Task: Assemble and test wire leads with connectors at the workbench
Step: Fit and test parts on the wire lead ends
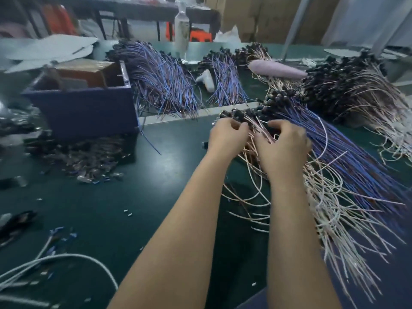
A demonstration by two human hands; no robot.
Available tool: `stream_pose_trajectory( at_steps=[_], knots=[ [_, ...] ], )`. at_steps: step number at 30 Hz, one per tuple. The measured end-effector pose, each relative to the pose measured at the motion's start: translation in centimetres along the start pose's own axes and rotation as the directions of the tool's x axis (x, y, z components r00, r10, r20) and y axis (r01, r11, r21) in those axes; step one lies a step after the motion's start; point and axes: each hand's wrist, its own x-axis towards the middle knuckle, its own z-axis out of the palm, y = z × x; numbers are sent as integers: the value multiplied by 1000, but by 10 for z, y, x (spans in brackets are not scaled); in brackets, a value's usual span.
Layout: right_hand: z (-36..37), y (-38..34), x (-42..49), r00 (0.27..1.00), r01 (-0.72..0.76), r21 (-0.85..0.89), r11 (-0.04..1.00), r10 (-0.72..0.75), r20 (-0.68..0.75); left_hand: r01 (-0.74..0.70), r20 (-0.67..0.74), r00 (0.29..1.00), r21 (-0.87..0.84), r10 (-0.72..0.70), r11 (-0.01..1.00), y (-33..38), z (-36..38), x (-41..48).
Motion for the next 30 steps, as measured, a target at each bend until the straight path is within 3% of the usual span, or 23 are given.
stream_pose_trajectory(
  at_steps=[4,8,10,15,18,21,22,24,26,28,30],
  knots=[
    [27,-64,-28,963,190,288,939,-235,130,-98,-230,972,-173,57,980,1,-69,-16],
    [67,-127,-64,882,260,298,918,-352,314,-193,-575,817,-201,44,960,-16,-157,-40],
    [87,-158,-87,797,306,316,898,-424,431,-220,-676,736,-280,-30,934,-32,-202,-55],
    [132,-227,-157,508,412,429,804,-594,624,-311,-815,511,-471,-273,825,-68,-294,-94],
    [157,-257,-198,398,442,478,759,-644,653,-337,-854,354,-498,-382,799,-83,-334,-111],
    [181,-279,-227,327,551,371,747,-602,728,-399,-864,239,-503,-443,767,-92,-358,-124],
    [187,-284,-234,332,592,322,739,-588,738,-408,-860,215,-510,-463,757,-94,-362,-128],
    [197,-290,-243,409,587,295,754,-590,696,-414,-844,190,-532,-502,738,-94,-366,-134],
    [199,-291,-248,508,459,403,792,-606,612,-420,-831,188,-550,-524,721,-94,-368,-137],
    [195,-291,-242,581,175,603,778,-576,575,-371,-834,183,-548,-520,749,-93,-370,-139],
    [187,-291,-226,619,-208,739,641,-499,607,-290,-845,225,-533,-485,795,-94,-370,-139]
  ],
)
